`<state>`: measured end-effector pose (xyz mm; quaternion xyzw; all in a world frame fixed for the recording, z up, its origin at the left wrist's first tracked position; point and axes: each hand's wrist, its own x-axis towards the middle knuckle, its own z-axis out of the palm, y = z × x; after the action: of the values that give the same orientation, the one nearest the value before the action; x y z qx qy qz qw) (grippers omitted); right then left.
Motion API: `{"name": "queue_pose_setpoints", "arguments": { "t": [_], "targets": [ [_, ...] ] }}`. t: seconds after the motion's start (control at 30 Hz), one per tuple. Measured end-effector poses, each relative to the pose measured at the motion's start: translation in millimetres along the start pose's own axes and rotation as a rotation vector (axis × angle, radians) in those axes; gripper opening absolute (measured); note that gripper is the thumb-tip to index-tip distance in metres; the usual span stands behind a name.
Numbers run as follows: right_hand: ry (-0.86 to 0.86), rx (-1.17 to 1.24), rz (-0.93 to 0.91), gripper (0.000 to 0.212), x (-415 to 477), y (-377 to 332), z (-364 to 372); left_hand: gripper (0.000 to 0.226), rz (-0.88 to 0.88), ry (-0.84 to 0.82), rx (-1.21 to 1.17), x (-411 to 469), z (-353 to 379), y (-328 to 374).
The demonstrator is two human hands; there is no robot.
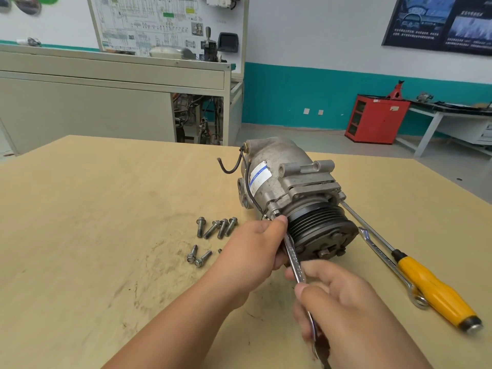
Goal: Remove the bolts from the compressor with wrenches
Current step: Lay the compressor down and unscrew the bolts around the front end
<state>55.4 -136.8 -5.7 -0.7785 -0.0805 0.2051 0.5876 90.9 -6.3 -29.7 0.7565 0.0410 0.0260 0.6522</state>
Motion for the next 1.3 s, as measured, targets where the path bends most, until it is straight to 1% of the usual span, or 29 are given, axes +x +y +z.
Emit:
{"name": "queue_pose_setpoints", "arguments": {
  "t": [0.07,0.1,0.13,0.2,0.27,0.3,0.43,0.5,0.57,0.6,0.63,0.67,0.7,0.73,0.77,0.87,0.93,1.0,1.07,1.13,1.17,1.23,1.3],
  "targets": [
    [-0.132,0.237,0.079,0.019,-2.6,1.8,-1.6,0.046,-0.004,-0.051,-0.048,0.1,-1.9,-2.4],
    [-0.184,0.318,0.085,0.022,-3.4,1.5,-2.5,0.045,-0.01,-0.079,-0.084,0.3,-3.1,-3.2],
    [-0.211,0.368,0.076,0.025,-3.6,1.3,-2.7,0.045,-0.019,-0.106,-0.123,0.5,-4.5,-3.9],
    [-0.18,0.367,0.057,0.027,-2.1,4.8,-2.3,0.045,-0.032,-0.145,-0.171,0.8,-7.6,-4.6],
    [-0.101,0.241,0.029,0.023,0.3,12.7,-0.8,0.048,-0.022,-0.144,-0.147,0.7,-10.0,-4.7],
    [-0.063,0.157,0.002,0.021,1.4,17.1,0.6,0.052,-0.006,-0.122,-0.098,0.7,-10.5,-4.7],
    [0.157,-0.112,-0.117,0.022,5.0,31.6,9.4,0.063,0.095,0.057,0.233,-2.6,-8.1,-2.0],
    [0.28,-0.274,-0.198,0.019,5.8,35.9,14.1,0.063,0.145,0.125,0.318,-5.5,-5.4,1.1],
    [0.381,-0.47,-0.274,0.01,6.4,38.5,16.5,0.061,0.166,0.165,0.354,-6.6,-2.0,3.6],
    [0.405,-0.57,-0.292,0.012,6.7,38.9,17.3,0.06,0.168,0.183,0.37,-5.9,-0.4,4.1],
    [0.412,-0.662,-0.3,0.018,6.9,39.7,17.6,0.058,0.164,0.2,0.386,-4.5,0.9,4.0],
    [0.411,-0.72,-0.3,0.023,6.3,39.8,17.7,0.057,0.157,0.213,0.403,-3.3,2.1,3.7],
    [0.401,-0.724,-0.293,0.024,5.8,38.7,17.3,0.056,0.151,0.223,0.423,-1.9,3.1,3.2],
    [0.373,-0.671,-0.277,0.021,5.9,37.2,16.7,0.057,0.151,0.23,0.445,-1.0,3.9,2.6],
    [0.343,-0.57,-0.26,0.016,7.8,37.6,15.1,0.057,0.156,0.235,0.463,-0.4,4.2,1.9],
    [0.169,-0.205,-0.135,0.013,12.3,39.8,6.6,0.053,0.161,0.223,0.454,0.1,4.0,1.2],
    [0.06,0.072,-0.044,0.018,10.2,37.1,-0.5,0.051,0.131,0.197,0.381,0.6,3.3,0.4],
    [-0.01,0.255,-0.014,0.023,7.6,33.6,-7.3,0.054,0.084,0.147,0.271,0.2,2.2,-0.7],
    [-0.033,0.326,-0.028,0.023,6.4,30.1,-11.2,0.056,0.029,0.067,0.131,0.2,0.3,-1.0],
    [-0.01,0.339,-0.042,0.023,5.2,27.8,-11.3,0.055,0.005,0.006,0.046,-1.3,-1.5,-0.1],
    [0.022,0.322,-0.05,0.023,4.5,27.4,-10.8,0.055,0.004,0.012,0.058,-1.8,-2.3,0.1],
    [0.112,0.247,-0.076,0.024,3.7,28.1,-10.0,0.059,0.025,0.091,0.159,-2.5,-3.5,0.0],
    [0.194,0.122,-0.112,0.024,4.7,29.6,-9.0,0.06,0.048,0.172,0.212,-2.7,-4.2,0.1]
  ]
}}
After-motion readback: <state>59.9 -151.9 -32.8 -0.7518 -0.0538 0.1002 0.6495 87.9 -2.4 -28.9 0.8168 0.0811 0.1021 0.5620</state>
